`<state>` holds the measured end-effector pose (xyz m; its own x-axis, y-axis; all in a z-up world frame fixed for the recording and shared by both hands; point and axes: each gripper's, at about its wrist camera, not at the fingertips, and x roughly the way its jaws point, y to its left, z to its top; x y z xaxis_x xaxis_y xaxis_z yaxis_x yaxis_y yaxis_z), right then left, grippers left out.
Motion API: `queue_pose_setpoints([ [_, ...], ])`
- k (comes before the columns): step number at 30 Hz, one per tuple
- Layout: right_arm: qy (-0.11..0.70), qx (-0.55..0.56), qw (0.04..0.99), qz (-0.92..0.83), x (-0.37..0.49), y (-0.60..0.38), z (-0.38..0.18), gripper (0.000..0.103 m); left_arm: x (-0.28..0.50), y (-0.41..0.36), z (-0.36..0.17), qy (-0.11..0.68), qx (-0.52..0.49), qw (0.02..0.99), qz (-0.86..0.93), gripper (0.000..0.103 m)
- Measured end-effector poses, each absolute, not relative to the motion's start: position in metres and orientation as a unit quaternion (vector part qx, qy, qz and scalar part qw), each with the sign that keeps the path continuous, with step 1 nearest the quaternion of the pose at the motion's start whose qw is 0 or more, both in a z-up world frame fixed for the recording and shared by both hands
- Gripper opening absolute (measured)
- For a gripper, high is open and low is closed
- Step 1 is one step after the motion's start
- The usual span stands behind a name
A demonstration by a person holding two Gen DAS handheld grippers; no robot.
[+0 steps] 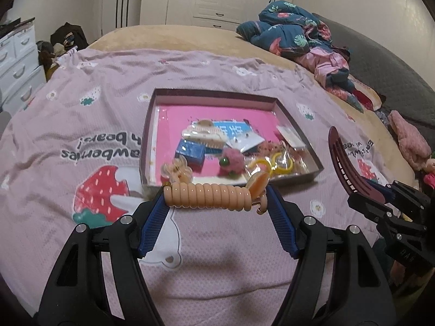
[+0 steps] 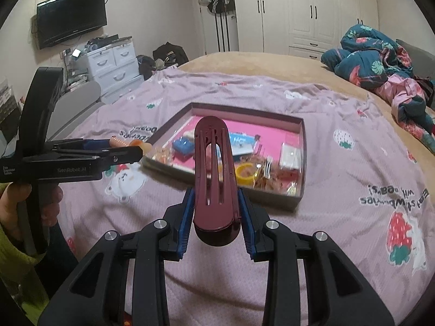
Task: Organize jewelry
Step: 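Carry the coiled tie into the tray with the left tool while the right tool places the maroon clip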
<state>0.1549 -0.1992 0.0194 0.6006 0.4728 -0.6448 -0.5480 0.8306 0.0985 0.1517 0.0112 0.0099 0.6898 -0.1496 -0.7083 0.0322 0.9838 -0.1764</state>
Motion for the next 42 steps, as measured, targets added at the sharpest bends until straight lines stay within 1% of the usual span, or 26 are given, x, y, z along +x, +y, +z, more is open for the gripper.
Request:
queue_pose_setpoints([
  [12,0.325,-0.052,0.907,0.262,0.182,-0.211,0.032,0.031,0.181,0.009,0.029,0.368,-0.074,0.926,-0.048,0.062],
  [29,0.324,-0.045,0.919,0.218,0.234,-0.227,0.030,0.031,0.231,-0.014,0.007,0.396,-0.063,0.913,-0.071,0.062],
  [34,0.335,-0.050,0.916,0.213,0.244,-0.226,0.018,0.031,0.242,-0.014,-0.004,0.409,-0.062,0.908,-0.069,0.063],
  [42,0.372,-0.055,0.904,0.204,0.261,-0.221,-0.016,0.031,0.257,-0.008,-0.025,0.429,-0.061,0.899,-0.061,0.063],
])
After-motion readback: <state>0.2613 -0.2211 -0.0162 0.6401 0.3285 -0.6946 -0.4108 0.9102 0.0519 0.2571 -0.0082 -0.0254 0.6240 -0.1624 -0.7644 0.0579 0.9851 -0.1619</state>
